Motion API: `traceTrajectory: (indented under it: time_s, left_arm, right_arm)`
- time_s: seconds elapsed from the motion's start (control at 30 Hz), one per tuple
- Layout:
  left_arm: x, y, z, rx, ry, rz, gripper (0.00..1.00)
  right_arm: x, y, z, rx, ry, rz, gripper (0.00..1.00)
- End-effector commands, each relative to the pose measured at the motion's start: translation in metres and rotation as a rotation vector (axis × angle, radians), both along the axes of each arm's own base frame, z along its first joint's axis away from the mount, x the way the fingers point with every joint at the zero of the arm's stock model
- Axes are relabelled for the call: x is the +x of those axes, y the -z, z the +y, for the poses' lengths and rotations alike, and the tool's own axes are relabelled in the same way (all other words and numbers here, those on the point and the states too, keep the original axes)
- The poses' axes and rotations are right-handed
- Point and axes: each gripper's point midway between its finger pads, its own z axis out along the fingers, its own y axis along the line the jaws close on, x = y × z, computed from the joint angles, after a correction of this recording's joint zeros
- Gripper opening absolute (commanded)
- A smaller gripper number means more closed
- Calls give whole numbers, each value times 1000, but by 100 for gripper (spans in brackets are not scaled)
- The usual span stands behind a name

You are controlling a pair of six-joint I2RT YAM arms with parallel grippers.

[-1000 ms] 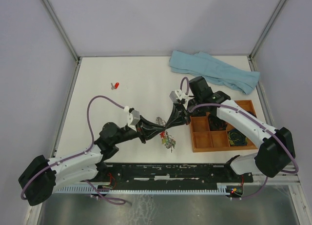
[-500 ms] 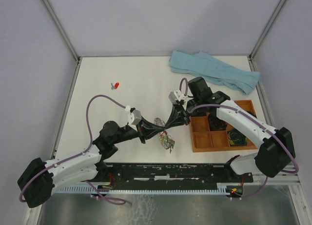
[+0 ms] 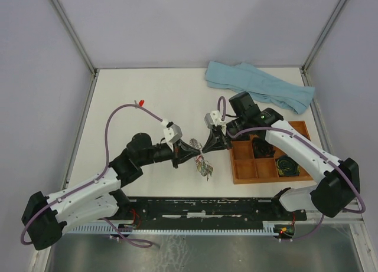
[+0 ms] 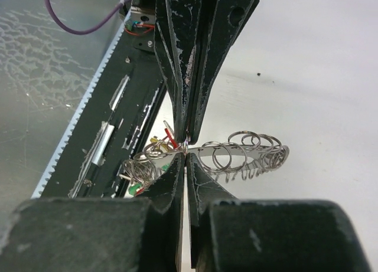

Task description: Remove the keys from the keyring

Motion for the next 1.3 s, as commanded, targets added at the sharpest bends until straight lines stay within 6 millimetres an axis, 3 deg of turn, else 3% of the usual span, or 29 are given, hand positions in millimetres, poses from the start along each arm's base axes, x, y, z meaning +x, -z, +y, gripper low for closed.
traceTrajectory:
  time_s: [0.0,0.83,0.93,1.07,1.17,1.27]
  left_arm:
    - [5,-20,-2,24,7,-34,3]
    - [6,-27,-24,85,94,60,3]
    - [6,-30,-25,74,90,57,3]
    - [8,-38,-18,21,47,18,4]
    - [4,-50,-6,-78,3,-42,25]
    - [-2,-67,10,-220,-42,-115,39]
  right_arm:
    - [6,-15,-8,-17,30,-112,8]
    - [-2,-8,3,-41,15,-96,13]
    - [-3,-6,4,-48,6,-85,2]
    - [-6,-13,5,-32,-3,-53,1]
    - [-8,-26,7,27,3,17,1]
    - [-11,-42,7,102,-14,91,1]
